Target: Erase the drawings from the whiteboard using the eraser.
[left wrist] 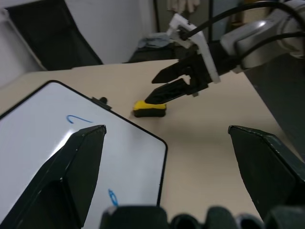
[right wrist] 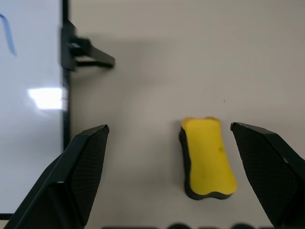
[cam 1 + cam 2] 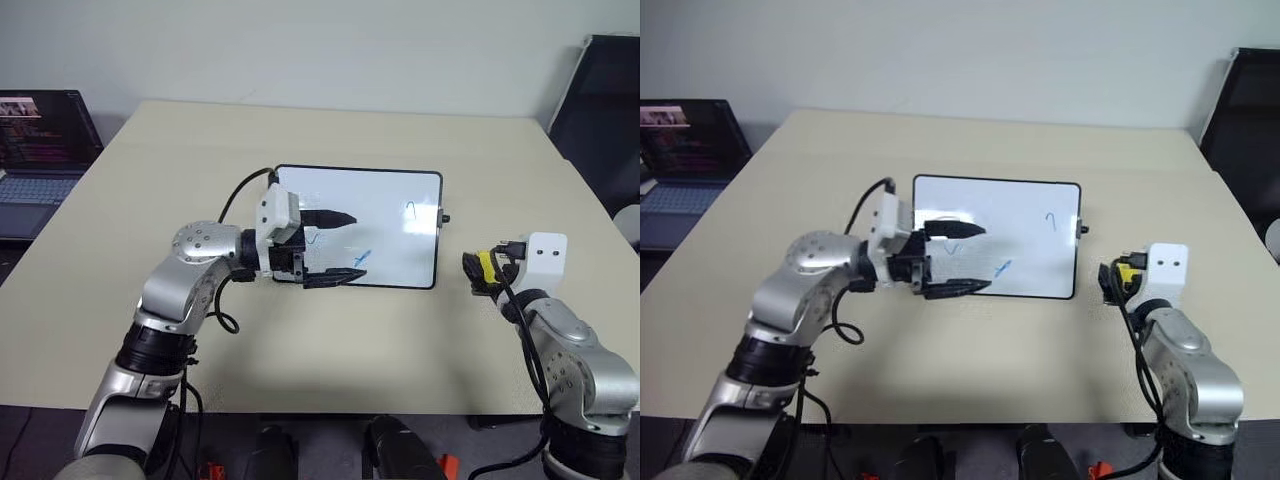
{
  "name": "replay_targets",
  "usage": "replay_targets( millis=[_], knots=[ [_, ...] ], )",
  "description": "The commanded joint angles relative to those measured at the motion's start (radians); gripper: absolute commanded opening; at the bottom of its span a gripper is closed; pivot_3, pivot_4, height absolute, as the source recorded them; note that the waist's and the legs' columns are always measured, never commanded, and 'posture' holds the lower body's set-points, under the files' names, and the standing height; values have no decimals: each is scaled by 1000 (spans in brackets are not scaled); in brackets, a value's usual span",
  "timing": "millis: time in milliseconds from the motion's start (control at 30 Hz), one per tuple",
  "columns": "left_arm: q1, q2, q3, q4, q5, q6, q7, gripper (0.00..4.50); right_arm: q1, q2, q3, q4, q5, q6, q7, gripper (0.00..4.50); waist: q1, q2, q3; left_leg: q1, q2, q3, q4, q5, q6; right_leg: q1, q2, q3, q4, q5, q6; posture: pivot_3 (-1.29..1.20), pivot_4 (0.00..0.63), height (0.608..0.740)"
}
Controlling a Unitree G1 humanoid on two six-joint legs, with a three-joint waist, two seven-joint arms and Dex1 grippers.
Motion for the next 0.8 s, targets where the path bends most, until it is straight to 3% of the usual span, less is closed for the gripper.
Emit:
replay_targets(
  millis=[33, 333, 800],
  knots=[
    [-67, -25, -12, 12, 9, -12, -29, 4500, -65, -52, -4, 97, -31, -46, 31, 4478, 0, 2, 2, 0, 0, 0, 0, 0, 0, 0, 0, 0, 0, 0, 1, 0, 150, 740],
    [-96, -54, -5, 6, 18, 8, -29, 4500, -126, -96, -8, 281, -56, -140, 88, 4478, 0, 4, 3, 0, 0, -1, 0, 0, 0, 0, 0, 0, 0, 0, 3, 0, 150, 740],
    [-72, -46, 3, -26, 18, 27, -21, 4500, -147, -87, 1, 378, -81, -196, 101, 4478, 0, 5, 4, 0, -1, -1, 0, 0, 0, 1, 0, 0, 1, 0, 4, 0, 150, 740]
  ],
)
